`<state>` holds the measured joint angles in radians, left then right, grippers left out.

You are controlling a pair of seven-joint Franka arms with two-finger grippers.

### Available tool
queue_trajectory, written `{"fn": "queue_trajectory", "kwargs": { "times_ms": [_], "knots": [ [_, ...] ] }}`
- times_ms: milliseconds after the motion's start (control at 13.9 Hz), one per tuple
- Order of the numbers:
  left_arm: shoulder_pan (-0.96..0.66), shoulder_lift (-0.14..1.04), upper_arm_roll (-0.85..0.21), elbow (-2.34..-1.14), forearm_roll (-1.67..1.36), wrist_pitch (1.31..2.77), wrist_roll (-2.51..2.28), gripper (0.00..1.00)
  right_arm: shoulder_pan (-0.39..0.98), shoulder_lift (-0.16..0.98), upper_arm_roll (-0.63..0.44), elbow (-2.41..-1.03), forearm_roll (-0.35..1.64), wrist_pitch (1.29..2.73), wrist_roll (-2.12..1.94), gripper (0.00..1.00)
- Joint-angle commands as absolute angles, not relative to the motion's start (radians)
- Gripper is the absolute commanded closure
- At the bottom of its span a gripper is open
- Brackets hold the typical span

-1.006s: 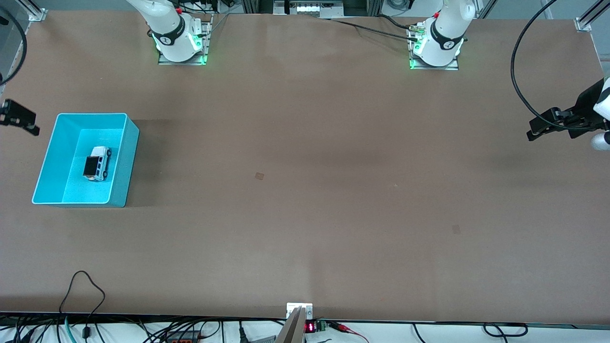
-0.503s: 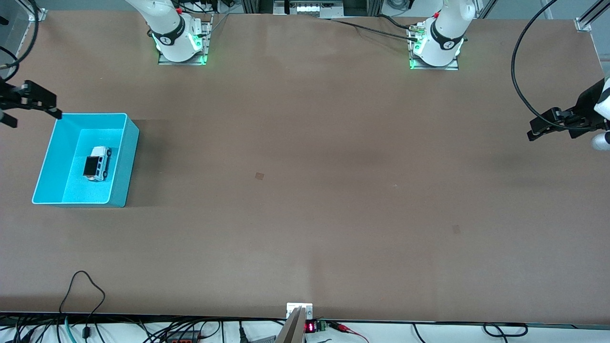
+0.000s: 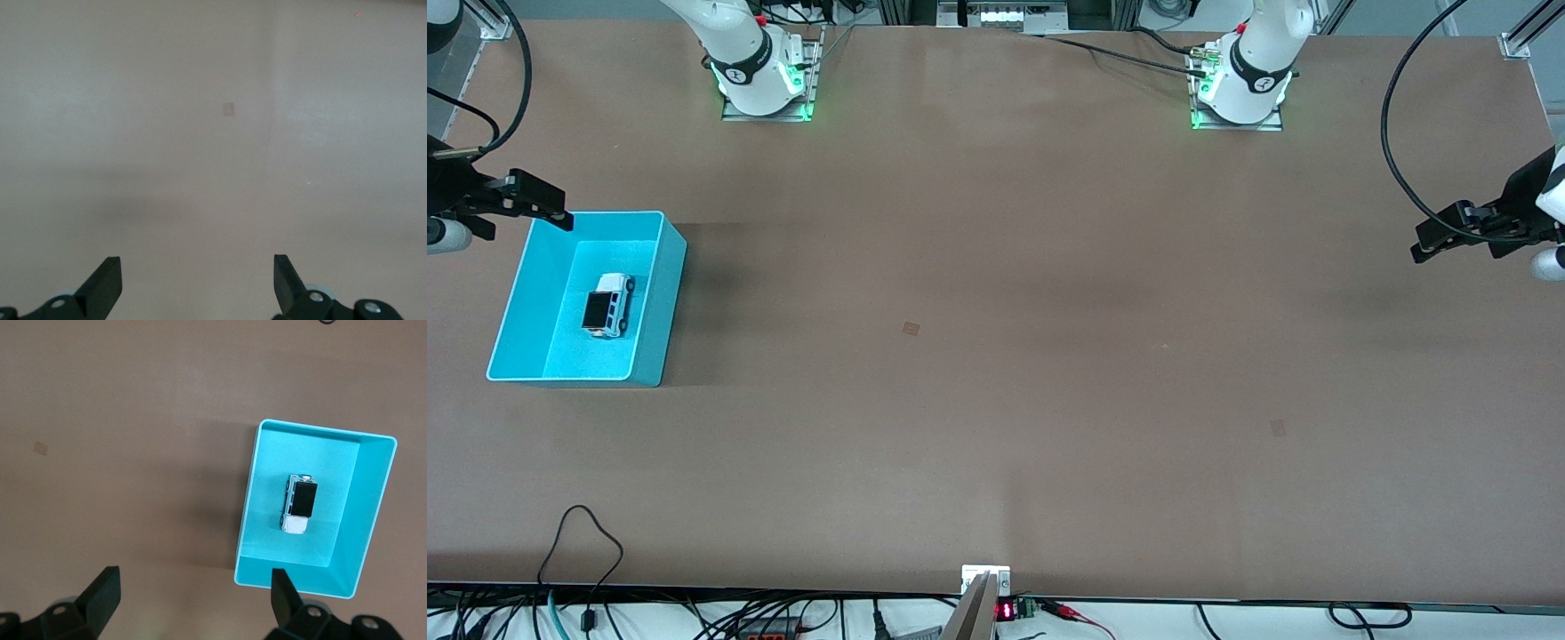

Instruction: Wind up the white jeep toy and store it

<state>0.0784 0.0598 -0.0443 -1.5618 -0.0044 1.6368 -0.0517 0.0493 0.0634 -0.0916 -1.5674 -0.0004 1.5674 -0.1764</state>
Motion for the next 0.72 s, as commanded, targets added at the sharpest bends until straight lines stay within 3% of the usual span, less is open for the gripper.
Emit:
{"fn": "queue_trajectory", "kwargs": {
  "times_ms": [0, 647],
  "knots": [
    [0.087, 0.046, -0.048, -1.565, -0.015, 1.629, -0.031, 0.00, 0.064, 0.075, -0.087, -1.549, -0.031, 1.562, -0.152, 0.00],
    [0.087, 0.046, -0.049, -1.566, -0.015, 1.629, -0.031, 0.00, 0.067, 0.078, -0.084, -1.554, -0.014, 1.560, -0.008, 0.00]
  ]
}}
